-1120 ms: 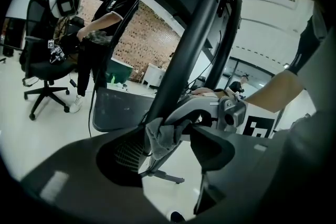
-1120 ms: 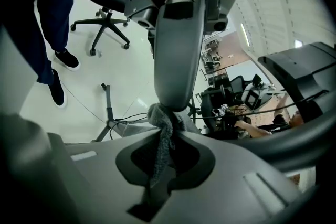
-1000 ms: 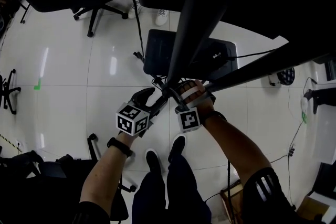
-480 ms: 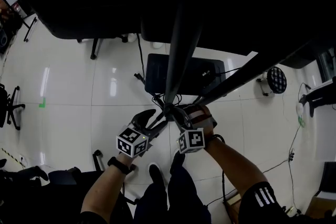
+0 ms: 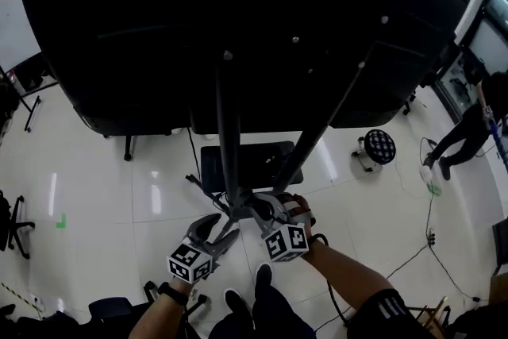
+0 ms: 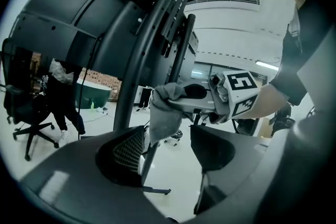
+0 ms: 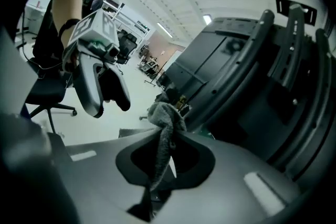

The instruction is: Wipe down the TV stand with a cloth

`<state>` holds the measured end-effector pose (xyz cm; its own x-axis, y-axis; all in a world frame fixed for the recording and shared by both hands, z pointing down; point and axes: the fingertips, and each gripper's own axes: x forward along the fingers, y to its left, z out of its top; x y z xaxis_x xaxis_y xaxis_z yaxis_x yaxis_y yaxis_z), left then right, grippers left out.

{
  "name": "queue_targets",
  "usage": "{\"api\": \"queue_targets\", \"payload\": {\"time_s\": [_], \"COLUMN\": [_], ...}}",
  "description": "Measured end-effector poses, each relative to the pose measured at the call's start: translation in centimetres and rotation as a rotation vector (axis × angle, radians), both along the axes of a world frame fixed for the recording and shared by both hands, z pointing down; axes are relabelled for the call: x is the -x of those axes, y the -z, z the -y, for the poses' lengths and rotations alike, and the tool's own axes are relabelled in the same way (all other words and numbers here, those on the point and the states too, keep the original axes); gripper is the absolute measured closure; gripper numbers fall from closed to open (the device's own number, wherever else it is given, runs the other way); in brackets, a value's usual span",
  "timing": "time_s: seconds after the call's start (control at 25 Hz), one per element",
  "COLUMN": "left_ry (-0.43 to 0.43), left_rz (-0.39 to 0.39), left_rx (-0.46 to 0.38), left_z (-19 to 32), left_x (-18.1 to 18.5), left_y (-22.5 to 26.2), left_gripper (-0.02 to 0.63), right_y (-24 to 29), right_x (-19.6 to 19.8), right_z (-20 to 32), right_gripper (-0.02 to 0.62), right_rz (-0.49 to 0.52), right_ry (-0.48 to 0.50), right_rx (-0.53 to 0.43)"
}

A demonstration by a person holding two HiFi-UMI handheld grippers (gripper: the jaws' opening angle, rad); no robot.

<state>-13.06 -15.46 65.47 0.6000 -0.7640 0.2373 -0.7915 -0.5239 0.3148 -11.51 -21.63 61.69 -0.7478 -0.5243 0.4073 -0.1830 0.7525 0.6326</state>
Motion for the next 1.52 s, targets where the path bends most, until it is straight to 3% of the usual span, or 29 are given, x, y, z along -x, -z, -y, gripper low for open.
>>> {"api": "queue_targets", "payload": {"time_s": [0.12,0.4,0.84,1.12,1.28,1.52], "left_ry": [-0.034,-0.12,-0.209,-0.255,-0.235,-0.176], "left_rz": [0.006,0.053,0.077,0.143,0.097,0.091], "left_rx": [-0.044,-0.222,-0.469,-0.58,-0.612,-0.648], "left_z": [-1.1,-1.3,-0.4,2.0,4.1,7.1], "left_x": [-1.1,-2.9,-6.4,-10.3,-11.3,-11.9], "left_y": [3.8,13.8,29.4,35.7,40.0,45.1], "left_gripper": [0.307,0.307,0.307,0.308,0.308,0.308], "right_y": [5.8,16.4,34.5,43.2,46.9,50.1], "right_x": [-1.3,-4.5,-10.9,-13.6,-14.3,-14.8], "right_z": [-0.5,0.2,2.5,6.1,8.5,11.7], "right_gripper": [0.572,0.572,0.572,0.572,0.572,0.572], "right_rz": [0.06,0.057,0.168,0.152,0.185,0.224], "right_ry": [-0.025,-0.074,-0.207,-0.221,-0.221,-0.192], "right_rx": [-0.035,-0.232,-0.37,-0.494,-0.482,-0.45]}}
